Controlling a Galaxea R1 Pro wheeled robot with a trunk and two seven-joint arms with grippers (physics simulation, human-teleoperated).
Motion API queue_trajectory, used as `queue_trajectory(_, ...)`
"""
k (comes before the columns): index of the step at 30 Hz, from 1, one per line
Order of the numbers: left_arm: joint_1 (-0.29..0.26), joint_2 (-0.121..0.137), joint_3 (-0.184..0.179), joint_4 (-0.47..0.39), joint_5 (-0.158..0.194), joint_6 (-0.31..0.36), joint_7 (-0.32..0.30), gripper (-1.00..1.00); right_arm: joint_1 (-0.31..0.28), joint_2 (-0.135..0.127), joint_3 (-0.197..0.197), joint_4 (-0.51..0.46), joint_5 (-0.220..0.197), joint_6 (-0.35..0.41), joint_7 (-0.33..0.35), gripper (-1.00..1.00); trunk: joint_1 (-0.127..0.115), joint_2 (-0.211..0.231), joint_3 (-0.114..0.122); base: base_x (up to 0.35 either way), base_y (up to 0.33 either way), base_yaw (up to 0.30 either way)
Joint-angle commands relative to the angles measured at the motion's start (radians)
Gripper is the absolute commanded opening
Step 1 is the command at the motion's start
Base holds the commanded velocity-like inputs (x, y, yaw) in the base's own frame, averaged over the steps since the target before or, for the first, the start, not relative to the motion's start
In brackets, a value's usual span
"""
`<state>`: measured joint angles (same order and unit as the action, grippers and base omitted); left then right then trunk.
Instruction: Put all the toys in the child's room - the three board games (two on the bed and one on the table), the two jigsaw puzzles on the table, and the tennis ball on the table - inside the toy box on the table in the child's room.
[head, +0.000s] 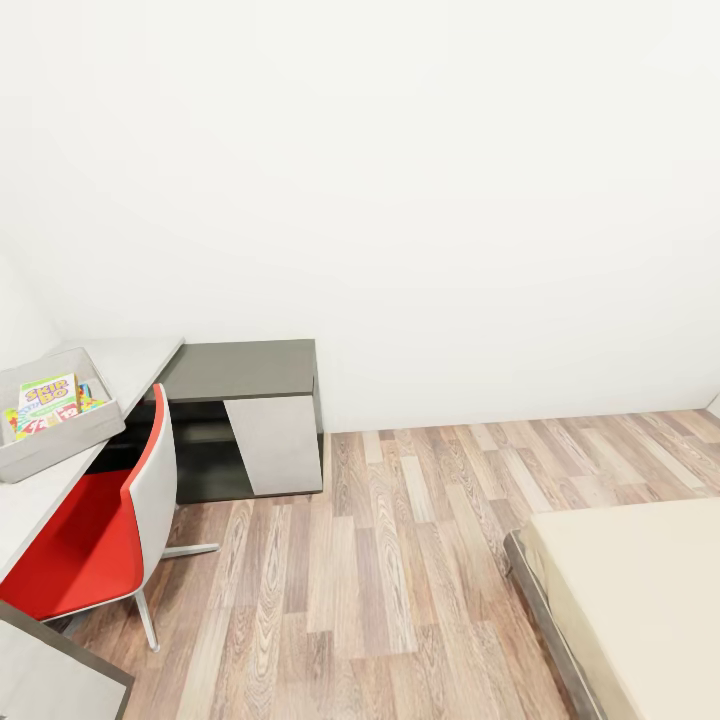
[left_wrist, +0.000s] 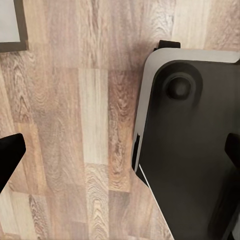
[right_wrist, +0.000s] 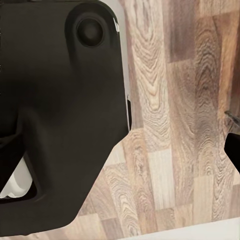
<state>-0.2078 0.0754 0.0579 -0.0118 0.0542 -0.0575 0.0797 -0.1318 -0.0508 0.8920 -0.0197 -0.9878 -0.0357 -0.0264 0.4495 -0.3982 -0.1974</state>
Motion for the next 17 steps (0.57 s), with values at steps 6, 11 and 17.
queue_trajectory(6, -0.001, 0.000, 0.005, 0.001, 0.006, -0.004, 0.000, 1.00, 0.000, 0.000, 0.008, -0.002, -0.010, -0.001, -0.003, 1.00, 0.000, -0.002, -0.002, 0.000, 0.000, 0.000)
queue_trajectory(11, -0.001, 0.000, 0.005, 0.001, 0.006, -0.004, 0.000, 1.00, 0.000, 0.000, 0.008, -0.002, -0.009, -0.001, -0.003, 1.00, 0.000, -0.002, -0.002, 0.000, 0.000, 0.000)
queue_trajectory(17, -0.001, 0.000, 0.005, 0.001, 0.006, -0.004, 0.000, 1.00, 0.000, 0.000, 0.008, -0.002, -0.009, -0.001, -0.003, 1.00, 0.000, -0.002, -0.002, 0.000, 0.000, 0.000)
